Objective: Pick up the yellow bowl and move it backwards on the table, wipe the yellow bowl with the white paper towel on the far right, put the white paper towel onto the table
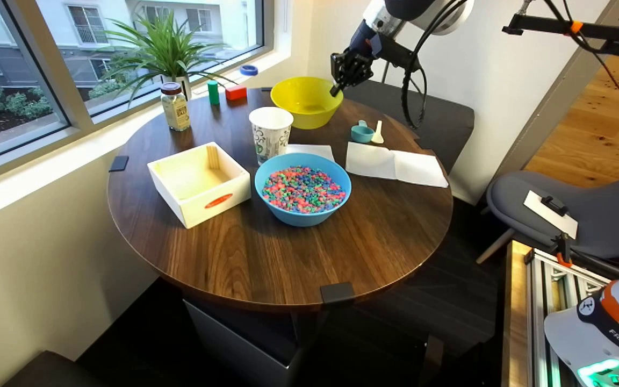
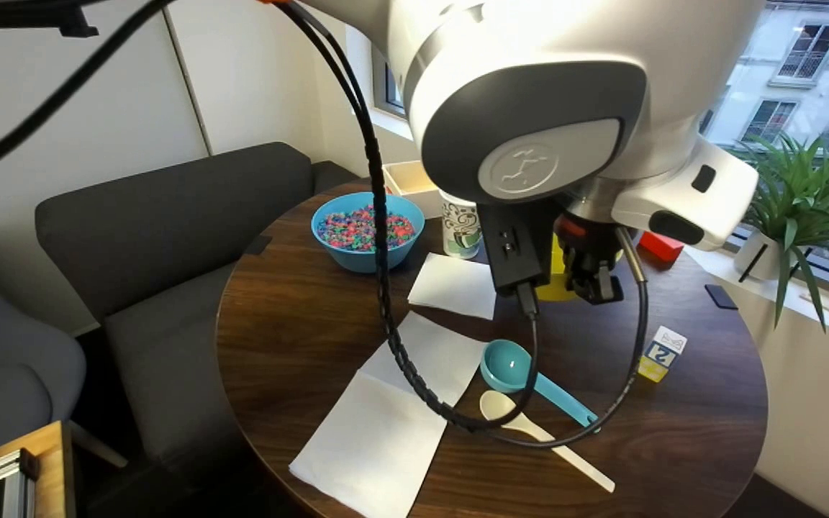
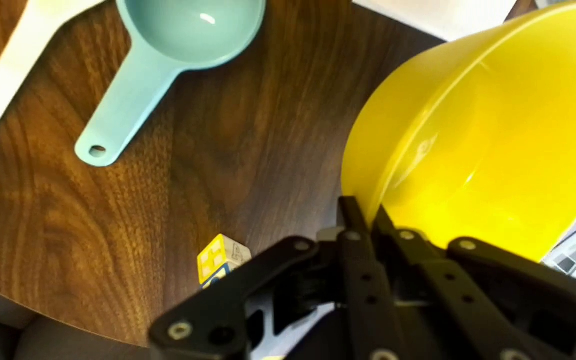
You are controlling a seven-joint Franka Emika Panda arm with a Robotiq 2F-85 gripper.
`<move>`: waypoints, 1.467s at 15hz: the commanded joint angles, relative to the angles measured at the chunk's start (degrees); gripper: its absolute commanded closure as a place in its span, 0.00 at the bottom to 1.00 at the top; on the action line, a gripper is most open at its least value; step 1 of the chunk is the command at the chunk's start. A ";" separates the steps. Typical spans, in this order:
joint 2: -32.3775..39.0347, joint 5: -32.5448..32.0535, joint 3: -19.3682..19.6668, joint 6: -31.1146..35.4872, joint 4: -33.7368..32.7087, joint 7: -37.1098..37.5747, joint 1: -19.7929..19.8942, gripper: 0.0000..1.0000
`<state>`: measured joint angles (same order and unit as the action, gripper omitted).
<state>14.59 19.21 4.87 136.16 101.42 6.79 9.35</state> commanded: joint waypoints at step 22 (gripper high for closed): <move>-41.69 -1.25 0.21 -3.66 45.85 4.61 -0.81 0.99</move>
<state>-21.92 20.25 5.64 133.52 142.40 8.68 8.17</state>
